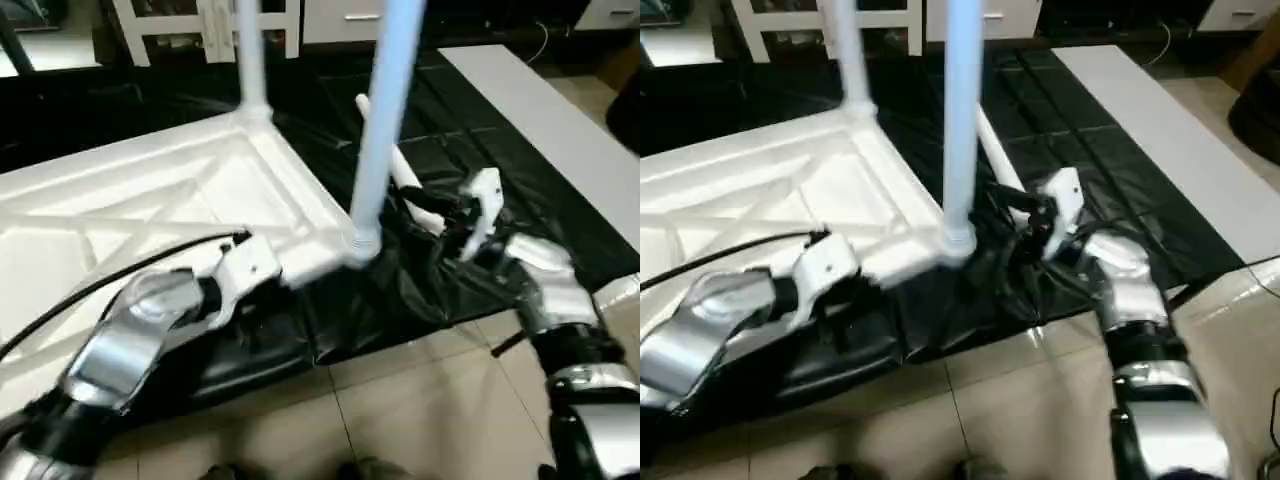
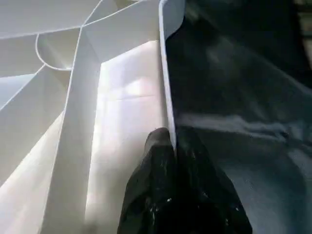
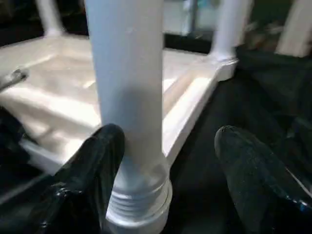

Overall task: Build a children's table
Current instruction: Insert table leg to table base

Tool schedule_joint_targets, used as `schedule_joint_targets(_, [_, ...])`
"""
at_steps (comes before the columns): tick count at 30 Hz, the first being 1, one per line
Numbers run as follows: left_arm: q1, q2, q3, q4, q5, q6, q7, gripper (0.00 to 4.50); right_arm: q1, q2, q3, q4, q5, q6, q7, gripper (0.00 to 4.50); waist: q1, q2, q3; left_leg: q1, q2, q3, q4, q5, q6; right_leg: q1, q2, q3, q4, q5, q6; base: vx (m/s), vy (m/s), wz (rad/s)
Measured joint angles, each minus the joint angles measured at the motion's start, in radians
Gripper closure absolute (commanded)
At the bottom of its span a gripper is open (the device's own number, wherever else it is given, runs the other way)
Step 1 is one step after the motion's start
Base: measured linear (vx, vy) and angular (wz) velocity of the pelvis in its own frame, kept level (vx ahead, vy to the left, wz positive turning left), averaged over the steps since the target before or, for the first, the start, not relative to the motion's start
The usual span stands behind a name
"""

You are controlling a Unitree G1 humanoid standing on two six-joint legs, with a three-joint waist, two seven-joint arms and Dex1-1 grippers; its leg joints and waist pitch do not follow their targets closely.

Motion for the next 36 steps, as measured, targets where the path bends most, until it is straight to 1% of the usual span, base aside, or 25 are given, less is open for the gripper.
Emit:
schedule_joint_targets(4, [0.01,0.009,-0.006,-0.006,-0.007,-0.024,-0.043,4.5,-0.01,-0.003,0.049,0.0,-0.019,0.028,0.082,1.24,0.004,-0.002,0.001,-0.001,0.0,0.0,0.005,-0.001,0.002,0.0,-0.001,0.0,0.003,0.0,0.0,0.0,0.0,0.0])
schedule_joint_targets(6, [0.011,0.011,-0.021,-0.012,-0.008,-0.037,-0.067,4.5,-0.01,-0.002,0.074,0.0,-0.02,0.04,0.138,1.24,0.019,-0.002,0.001,-0.002,0.0,0.0,0.007,-0.001,0.002,0.0,-0.002,0.0,0.004,0.0,0.0,0.0,0.0,0.0])
schedule_joint_targets(8, [0.004,0.005,-0.032,-0.005,-0.007,-0.042,-0.077,4.5,-0.012,-0.001,0.092,0.0,-0.021,0.041,0.178,1.24,0.028,-0.003,0.002,-0.001,0.0,0.002,0.009,-0.001,0.003,0.0,-0.004,0.0,0.007,0.0,0.0,0.0,0.0,0.0])
schedule_joint_targets(13, [-0.002,0.008,-0.033,0.006,-0.007,-0.044,-0.081,4.5,-0.022,0.002,0.095,0.017,-0.029,0.036,0.179,1.24,0.024,-0.004,0.003,-0.001,0.0,0.004,0.017,-0.002,0.005,-0.001,-0.004,0.003,0.013,0.0,0.0,0.0,0.0,0.0])
schedule_joint_targets(16, [-0.001,0.011,-0.03,0.01,-0.007,-0.048,-0.081,4.5,-0.03,0.003,0.094,0.021,-0.035,0.035,0.179,1.24,0.021,-0.005,0.003,-0.001,0.0,0.004,0.019,-0.002,0.005,-0.001,-0.004,0.003,0.014,0.0,0.0,0.0,0.0,0.0])
schedule_joint_targets(21, [0.002,0.012,-0.031,0.009,-0.006,-0.057,-0.084,4.5,-0.031,-0.002,0.093,0.021,-0.028,0.042,0.196,1.24,0.021,-0.005,0.003,-0.001,0.0,0.004,0.02,-0.002,0.005,-0.001,-0.004,0.004,0.014,0.0,0.0,0.0,0.0,0.0])
schedule_joint_targets(23, [0.002,0.013,-0.03,0.009,-0.006,-0.058,-0.085,4.5,-0.033,-0.007,0.088,0.021,-0.019,0.052,0.21,1.48,0.021,-0.005,0.003,-0.001,0.0,0.004,0.02,-0.003,0.005,-0.001,-0.004,0.004,0.014,0.0,0.0,0.0,0.0,0.0])
schedule_joint_targets(25, [0.003,0.013,-0.03,0.01,-0.005,-0.06,-0.085,4.5,-0.043,-0.009,0.084,0.029,-0.016,0.06,0.213,1.6,0.021,-0.005,0.003,-0.001,0.0,0.004,0.02,-0.003,0.005,-0.001,-0.004,0.004,0.014,0.0,0.0,0.0,0.0,0.0])
schedule_joint_targets(27, [0.004,0.013,-0.031,0.01,-0.004,-0.064,-0.085,4.5,-0.054,-0.01,0.071,0.04,-0.013,0.062,0.224,1.86,0.021,-0.005,0.002,-0.001,0.0,0.004,0.02,-0.003,0.005,-0.001,-0.004,0.004,0.015,0.0,0.0,0.0,0.0,0.0])
schedule_joint_targets(31, [0.004,0.013,-0.031,0.01,-0.004,-0.064,-0.085,4.5,-0.062,-0.01,0.059,0.054,-0.007,0.065,0.233,2.03,0.022,-0.005,0.002,-0.001,0.0,0.004,0.02,-0.003,0.005,-0.001,-0.004,0.004,0.015,0.0,0.0,0.0,0.0,0.0])
schedule_joint_targets(33, [0.004,0.013,-0.031,0.009,-0.004,-0.064,-0.085,4.5,-0.069,-0.01,0.059,0.06,-0.007,0.07,0.235,2.32,0.022,-0.005,0.002,-0.001,0.0,0.004,0.021,-0.003,0.006,-0.001,-0.004,0.004,0.015,0.0,0.0,0.0,0.0,0.0])
schedule_joint_targets(36, [0.006,0.013,-0.031,0.008,-0.003,-0.064,-0.085,4.5,-0.072,-0.011,0.059,0.062,-0.007,0.075,0.239,2.5,0.023,-0.004,0.002,-0.001,0.0,0.004,0.021,-0.003,0.006,-0.001,-0.004,0.004,0.015,0.0,0.0,0.0,0.0,0.0])
